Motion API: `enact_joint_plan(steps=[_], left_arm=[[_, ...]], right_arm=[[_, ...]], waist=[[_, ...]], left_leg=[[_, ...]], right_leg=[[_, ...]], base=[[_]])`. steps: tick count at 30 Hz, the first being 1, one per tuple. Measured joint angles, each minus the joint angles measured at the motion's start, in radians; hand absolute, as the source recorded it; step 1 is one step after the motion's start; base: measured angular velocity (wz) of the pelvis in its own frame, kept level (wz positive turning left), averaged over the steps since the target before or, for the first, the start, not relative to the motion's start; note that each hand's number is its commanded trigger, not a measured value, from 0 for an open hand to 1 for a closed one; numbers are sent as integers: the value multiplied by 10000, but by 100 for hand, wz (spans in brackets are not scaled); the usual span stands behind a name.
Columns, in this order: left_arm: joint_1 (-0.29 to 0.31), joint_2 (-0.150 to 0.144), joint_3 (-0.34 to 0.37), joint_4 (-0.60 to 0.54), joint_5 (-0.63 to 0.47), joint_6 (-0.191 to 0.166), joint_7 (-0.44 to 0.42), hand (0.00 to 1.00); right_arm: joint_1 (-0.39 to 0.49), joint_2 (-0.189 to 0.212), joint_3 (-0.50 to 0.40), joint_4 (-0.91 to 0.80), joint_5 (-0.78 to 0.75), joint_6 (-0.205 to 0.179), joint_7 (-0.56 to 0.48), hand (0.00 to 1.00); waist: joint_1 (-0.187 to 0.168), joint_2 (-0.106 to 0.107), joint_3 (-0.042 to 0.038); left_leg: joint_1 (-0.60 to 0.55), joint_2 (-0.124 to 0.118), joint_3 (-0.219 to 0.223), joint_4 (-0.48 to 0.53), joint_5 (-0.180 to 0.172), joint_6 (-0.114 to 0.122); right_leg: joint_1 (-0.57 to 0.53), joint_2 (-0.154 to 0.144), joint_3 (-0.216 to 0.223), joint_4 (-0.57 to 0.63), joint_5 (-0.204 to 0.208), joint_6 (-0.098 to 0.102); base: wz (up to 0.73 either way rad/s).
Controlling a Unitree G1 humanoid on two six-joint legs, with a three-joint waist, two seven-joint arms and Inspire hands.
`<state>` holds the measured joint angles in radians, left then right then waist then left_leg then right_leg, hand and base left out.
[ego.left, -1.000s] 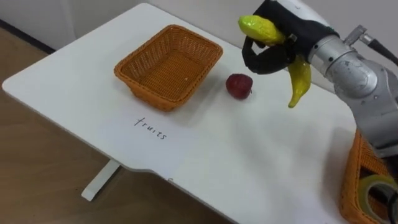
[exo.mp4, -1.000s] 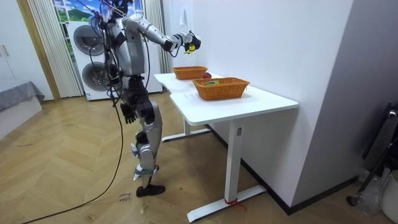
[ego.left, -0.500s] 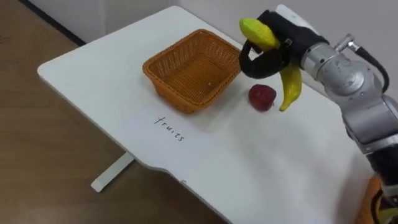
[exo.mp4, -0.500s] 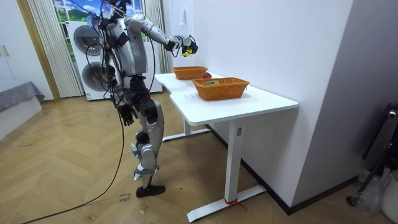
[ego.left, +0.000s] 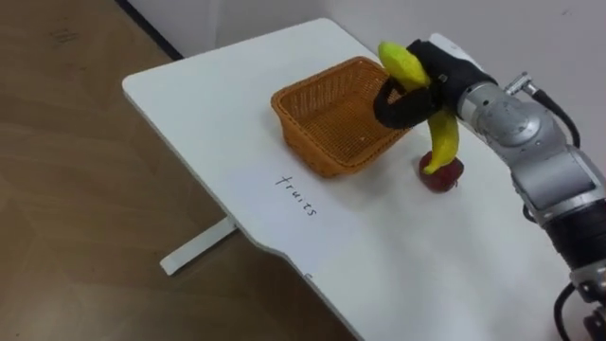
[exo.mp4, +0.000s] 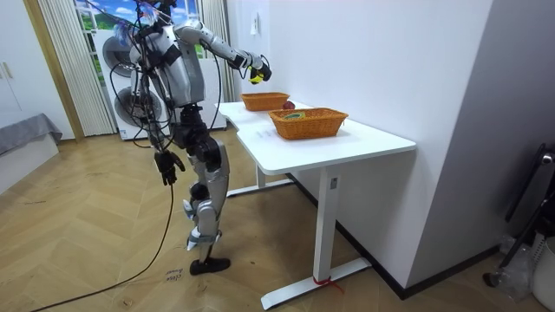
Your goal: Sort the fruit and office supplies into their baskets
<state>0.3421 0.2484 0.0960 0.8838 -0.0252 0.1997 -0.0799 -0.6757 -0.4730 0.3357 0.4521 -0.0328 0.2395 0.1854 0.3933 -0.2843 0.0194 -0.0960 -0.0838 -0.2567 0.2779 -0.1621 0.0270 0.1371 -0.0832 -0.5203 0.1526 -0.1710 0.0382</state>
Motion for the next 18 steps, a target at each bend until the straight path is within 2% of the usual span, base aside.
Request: enact_joint_plan(steps=[4, 7, 10, 14, 18], left_arm=[[-5, 11, 8, 4, -23, -4, 36, 0], [-21, -43, 4, -16, -29, -50, 104, 0], [0, -29, 3, -19, -29, -51, 104, 0], [5, -29, -11, -42, -27, -92, 107, 0], [32, -23, -21, -235, -28, -98, 228, 0]], right_arm=[[-467, -6, -22, 827, 883, -2, -395, 100], [-526, -26, -94, 955, 1410, -9, -638, 100], [-536, -26, -96, 1112, 2020, -15, -647, 100], [-787, -26, -94, 1632, 2712, -18, -646, 100], [-1064, -123, -97, 2052, 3332, -35, -668, 100]], waist=[[-44, -121, 38], [-113, -133, 35], [-114, -118, 46], [-100, -23, 121], [-72, 14, 147]], left_leg=[[-416, -117, -89, 337, -7, 1], [-706, -153, -209, 573, -49, 11], [-860, -160, -208, 727, -69, 40], [-1058, -159, -252, 1020, -181, 14], [-1210, -155, -259, 1148, -195, 16]], right_leg=[[-214, 21, -18, 8, 1, -1], [-379, 24, -10, 24, 1, -2], [-435, 18, -8, 35, 3, -5], [-554, 20, -6, 204, 4, -4], [-716, 11, -18, 325, 4, -4]], base=[[8], [10], [2], [0], [0]])
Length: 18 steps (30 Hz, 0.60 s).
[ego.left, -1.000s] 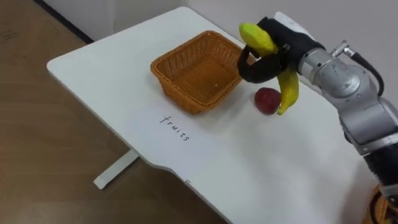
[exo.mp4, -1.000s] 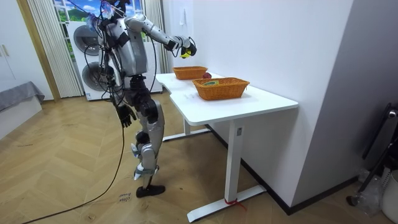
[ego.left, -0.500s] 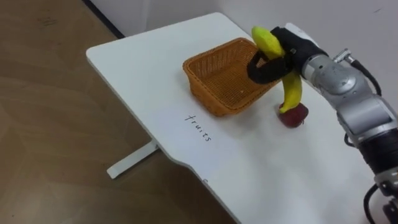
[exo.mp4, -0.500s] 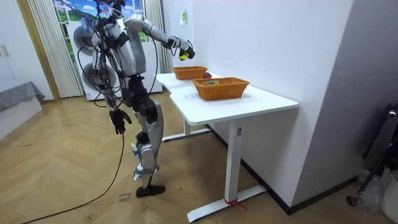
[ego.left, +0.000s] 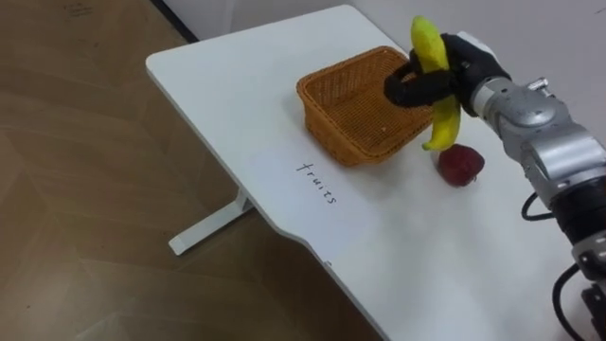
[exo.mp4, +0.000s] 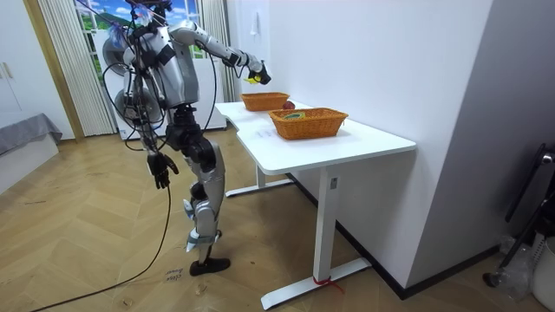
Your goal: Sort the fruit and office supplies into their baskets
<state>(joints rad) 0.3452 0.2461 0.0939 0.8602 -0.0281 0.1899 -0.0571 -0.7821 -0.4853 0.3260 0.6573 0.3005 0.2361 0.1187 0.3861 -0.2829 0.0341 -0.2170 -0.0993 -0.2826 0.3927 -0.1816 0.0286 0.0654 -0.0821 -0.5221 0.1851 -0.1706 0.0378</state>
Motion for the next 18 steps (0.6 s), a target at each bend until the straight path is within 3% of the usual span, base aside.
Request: enact_joint_plan(steps=[5, 11, 18], left_arm=[[16, 109, -3, -181, -27, -9, 74, 0], [20, 132, -9, -361, -29, -13, 103, 0], [129, 152, -156, -524, -32, -14, 252, 0]], right_arm=[[-269, -174, 1, 423, 929, -223, -234, 100], [-325, -182, 5, 573, 1109, -319, -419, 100], [-331, -182, 20, 895, 1281, -375, -509, 100]], waist=[[26, 35, 11], [49, 169, -6], [69, 186, -20]], left_leg=[[-41, -3, -7, 48, -11, 8], [-137, -14, -64, 43, -6, 14], [-195, -21, -100, 36, -10, 30]], right_leg=[[-65, -8, 0, 34, 0, 0], [-101, 3, -17, 35, 0, 0], [-147, 9, -69, 33, 0, 0]], base=[[0], [1], [0]])
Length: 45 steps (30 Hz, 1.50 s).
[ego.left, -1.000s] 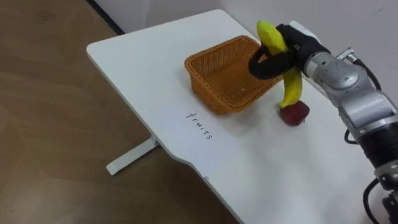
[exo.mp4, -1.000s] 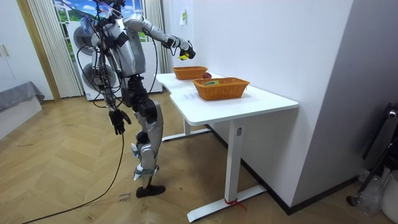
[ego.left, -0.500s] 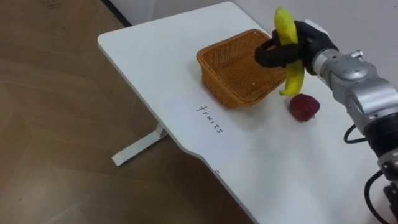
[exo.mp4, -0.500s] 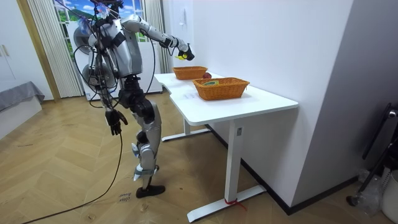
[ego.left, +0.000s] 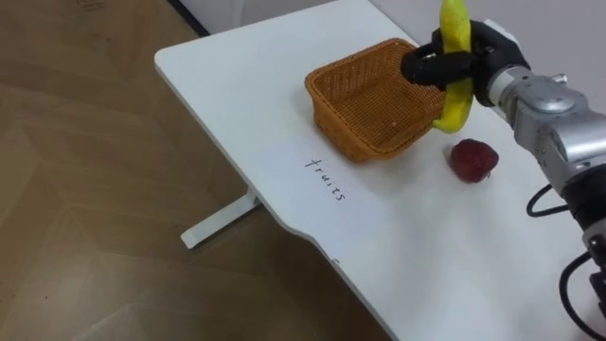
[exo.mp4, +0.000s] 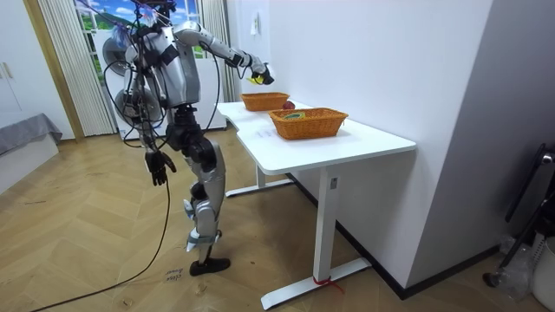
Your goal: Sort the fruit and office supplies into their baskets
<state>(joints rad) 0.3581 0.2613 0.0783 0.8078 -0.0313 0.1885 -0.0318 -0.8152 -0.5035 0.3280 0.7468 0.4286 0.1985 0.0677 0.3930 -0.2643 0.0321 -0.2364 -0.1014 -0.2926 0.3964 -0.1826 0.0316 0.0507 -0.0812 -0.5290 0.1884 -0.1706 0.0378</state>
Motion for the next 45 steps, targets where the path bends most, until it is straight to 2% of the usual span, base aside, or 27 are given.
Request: enact_joint_plan(steps=[10, 15, 17, 22, 25, 28, 31, 32, 33, 34, 45], left_arm=[[11, -6, -246, -42, -111, 13, -46, 0], [9, -14, -417, -48, -178, 19, -80, 0], [1, -21, -448, -36, -181, 50, -117, 0], [-13, 2, -468, -32, -180, 24, -173, 0], [-67, 59, -495, -37, -185, -11, -190, 0], [-90, 169, -614, -37, -196, -66, -222, 0], [-98, 231, -616, -26, -415, -129, -255, 0], [-98, 261, -615, -22, -466, -242, -255, 0], [-98, 271, -613, -22, -466, -289, -255, 0], [-104, 283, -615, -23, -464, -362, -255, 0], [-107, 289, -631, -13, -542, -424, -282, 0]], right_arm=[[-59, 0, 1, 702, 15, -15, -169, 100], [-407, 1, 153, 1167, -23, -20, -240, 100], [-561, 1, 603, 1438, -17, -24, -263, 100], [-690, 8, 1233, 1700, -13, -30, -214, 100], [-782, 9, 1234, 2079, -25, -60, -216, 100], [-955, 11, 1235, 2517, -56, -78, -209, 100], [-1154, 11, 1234, 2945, -64, -113, -208, 100], [-1182, 9, 1234, 3013, -66, -119, -210, 89], [-1186, 9, 1233, 3012, -68, -121, -211, 10], [-1186, 9, 1234, 3012, -67, -123, -211, 0], [-1202, 10, 1234, 3004, -63, -124, -196, 0]], waist=[[149, 38, 29], [317, -8, -3], [495, 52, 45], [664, 56, 86], [789, -14, 217], [836, -146, 254], [848, -152, 272], [851, -170, 282], [849, -179, 294], [847, -199, 307], [916, -228, 312]], left_leg=[[-25, -8, -110, -31, -6, 7], [-331, 18, -125, -4, 34, -39], [-333, 33, -126, -6, 30, -45], [-464, 29, -245, -14, 41, -78], [-583, 15, -366, 3, 59, -107], [-827, 15, -398, 68, 73, -130], [-867, 2, -406, 124, 66, -119], [-871, 1, -402, 123, 62, -115], [-873, 2, -405, 123, 60, -116], [-881, 7, -403, 125, 55, -120], [-993, 15, -360, 189, 54, -124]], right_leg=[[-57, 20, 57, -8, 0, 1], [-347, 57, 57, -16, 0, 0], [-361, 71, 61, -29, 0, 0], [-447, 112, 30, -29, 0, 0], [-520, 134, -64, -30, 0, 0], [-719, 155, -126, -23, 1, -2], [-740, 147, -210, -10, 2, -2], [-743, 145, -202, -11, 2, -2], [-746, 145, -204, -12, 2, -2], [-759, 146, -203, -11, 2, -2], [-861, 148, -201, -6, 2, -2]], base=[[2], [1], [0], [6], [11], [7], [0], [0], [-4], [-3], [0]])
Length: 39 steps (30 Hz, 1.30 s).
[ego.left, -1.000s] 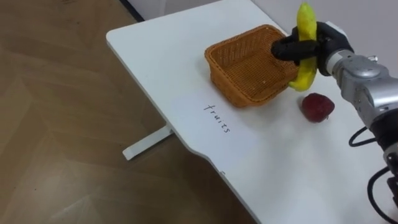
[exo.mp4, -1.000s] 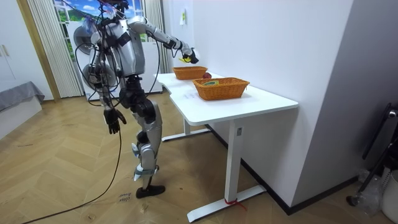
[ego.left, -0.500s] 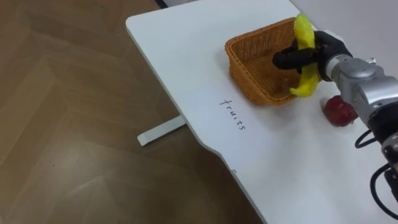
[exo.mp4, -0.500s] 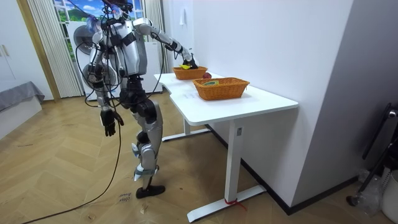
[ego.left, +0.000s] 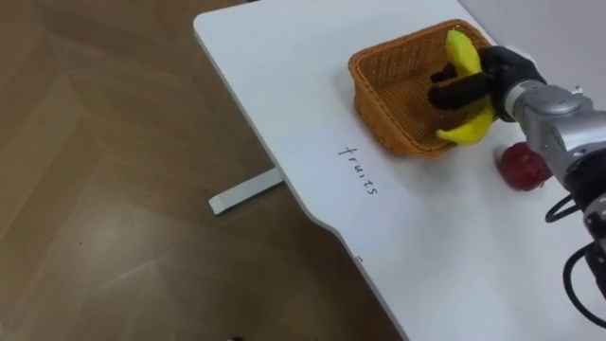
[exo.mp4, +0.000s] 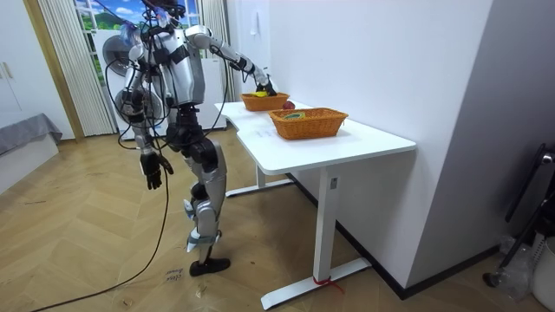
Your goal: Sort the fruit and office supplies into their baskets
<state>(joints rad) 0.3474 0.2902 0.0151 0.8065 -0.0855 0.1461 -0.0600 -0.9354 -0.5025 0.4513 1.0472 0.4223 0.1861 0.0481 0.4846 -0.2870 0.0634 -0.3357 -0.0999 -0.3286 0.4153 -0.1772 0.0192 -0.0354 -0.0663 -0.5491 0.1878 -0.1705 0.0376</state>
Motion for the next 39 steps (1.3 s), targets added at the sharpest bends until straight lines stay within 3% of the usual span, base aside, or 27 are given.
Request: enact_joint_plan(steps=[27, 32, 34, 39], left_arm=[[0, -1, -8, 82, -233, 1, -209, 3], [0, 10, -9, 56, -231, 1, -207, 5], [0, 12, -10, 53, -233, 1, -207, 1], [3, -37, -4, 68, -221, 4, -104, 0]], right_arm=[[-1, -3, 0, -47, 7, 0, 211, 0], [-1, -4, 12, -63, 43, -1, 217, 0], [-1, -6, 12, -89, 71, -1, 200, 0], [1, -38, 0, -502, 158, -1, 195, 0]], waist=[[104, -48, -5], [166, -63, -14], [164, -67, -17], [-6, -97, -32]], left_leg=[[-1, -8, -27, 289, -80, 24], [81, 3, 12, 305, -104, 30], [116, 9, 28, 306, -104, 29], [332, 58, 209, 303, -118, 50]], right_leg=[[148, 27, -31, 21, 2, -4], [218, 36, 136, 22, 13, -21], [245, 40, 180, 23, 16, -26], [388, 32, 312, 59, 26, -42]], base=[[0], [-2], [-2], [-8]])
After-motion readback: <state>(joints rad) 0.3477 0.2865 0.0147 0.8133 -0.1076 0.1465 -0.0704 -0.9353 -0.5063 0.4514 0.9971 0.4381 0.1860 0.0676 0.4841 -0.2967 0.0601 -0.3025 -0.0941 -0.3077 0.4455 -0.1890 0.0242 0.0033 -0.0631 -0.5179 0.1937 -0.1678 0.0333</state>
